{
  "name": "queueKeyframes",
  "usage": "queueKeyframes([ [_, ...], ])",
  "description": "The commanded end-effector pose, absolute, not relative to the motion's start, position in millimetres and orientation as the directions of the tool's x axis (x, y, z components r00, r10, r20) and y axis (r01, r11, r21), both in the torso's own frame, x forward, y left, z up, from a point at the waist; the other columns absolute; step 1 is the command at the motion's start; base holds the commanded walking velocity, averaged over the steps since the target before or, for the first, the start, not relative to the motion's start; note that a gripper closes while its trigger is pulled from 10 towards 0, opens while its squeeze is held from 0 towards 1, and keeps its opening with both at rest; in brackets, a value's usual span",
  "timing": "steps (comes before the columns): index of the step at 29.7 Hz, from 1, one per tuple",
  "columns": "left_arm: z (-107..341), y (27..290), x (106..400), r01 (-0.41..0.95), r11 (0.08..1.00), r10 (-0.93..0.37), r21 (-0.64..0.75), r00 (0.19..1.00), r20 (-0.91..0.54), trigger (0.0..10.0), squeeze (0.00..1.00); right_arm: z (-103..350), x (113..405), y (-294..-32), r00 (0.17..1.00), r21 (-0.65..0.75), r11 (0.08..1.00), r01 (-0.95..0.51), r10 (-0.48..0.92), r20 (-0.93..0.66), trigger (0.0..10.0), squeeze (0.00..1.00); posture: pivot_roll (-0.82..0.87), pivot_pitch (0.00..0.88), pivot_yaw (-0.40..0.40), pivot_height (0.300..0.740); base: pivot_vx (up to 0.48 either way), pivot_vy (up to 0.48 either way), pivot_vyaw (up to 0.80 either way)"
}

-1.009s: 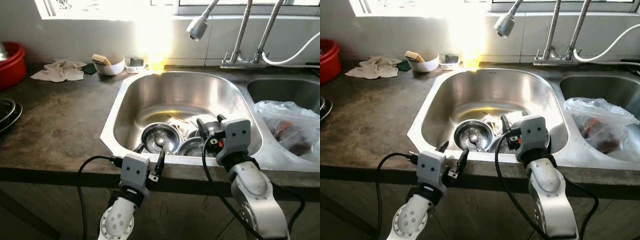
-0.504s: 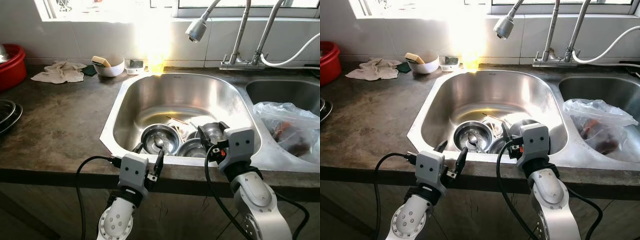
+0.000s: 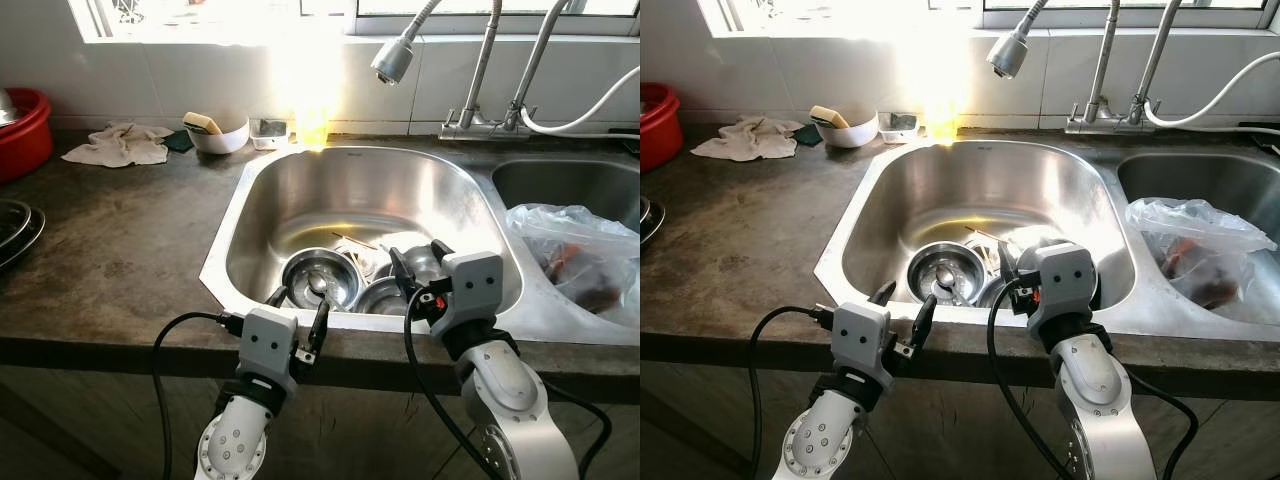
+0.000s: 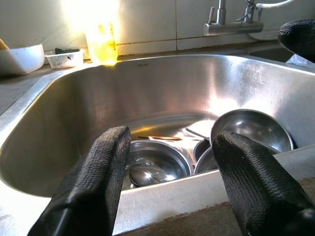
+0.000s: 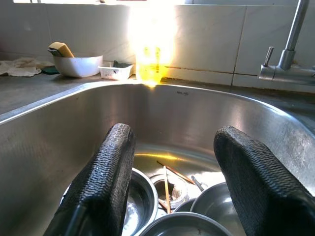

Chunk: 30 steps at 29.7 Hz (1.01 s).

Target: Kitchen organization

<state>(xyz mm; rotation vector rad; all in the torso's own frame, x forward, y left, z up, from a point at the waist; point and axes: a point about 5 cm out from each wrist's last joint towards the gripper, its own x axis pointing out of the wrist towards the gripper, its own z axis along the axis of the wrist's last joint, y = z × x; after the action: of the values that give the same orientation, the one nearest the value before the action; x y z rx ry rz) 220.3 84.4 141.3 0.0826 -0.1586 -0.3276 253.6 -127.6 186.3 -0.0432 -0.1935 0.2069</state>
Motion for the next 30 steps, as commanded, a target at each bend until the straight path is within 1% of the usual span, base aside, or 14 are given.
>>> queueKeyframes([
  [1, 146.4, 84.0, 217.9, 0.317, 0.942, -0.332, 0.11, 0.928, 0.17, 10.0, 0.0, 189.3, 255.5, -126.0, 0.958, -0.057, 0.978, -0.199, 0.207, 0.197, 10.0, 0.0, 0.02, 0.043, -0.027, 0.74, -0.27, 0.0, 0.0],
  [18, 144.6, 85.1, 217.8, 0.319, 0.941, -0.335, 0.115, 0.928, 0.165, 10.0, 0.0, 188.4, 257.7, -122.4, 0.958, -0.054, 0.977, -0.205, 0.212, 0.193, 10.0, 0.0, 0.02, 0.028, -0.022, 0.74, -0.283, 0.0, 0.0],
  [30, 144.9, 84.8, 218.5, 0.321, 0.94, -0.338, 0.117, 0.927, 0.165, 10.0, 0.0, 188.8, 258.8, -121.1, 0.96, -0.051, 0.979, -0.199, 0.205, 0.189, 10.0, 0.0, 0.02, 0.041, -0.021, 0.74, -0.287, 0.0, 0.0],
])
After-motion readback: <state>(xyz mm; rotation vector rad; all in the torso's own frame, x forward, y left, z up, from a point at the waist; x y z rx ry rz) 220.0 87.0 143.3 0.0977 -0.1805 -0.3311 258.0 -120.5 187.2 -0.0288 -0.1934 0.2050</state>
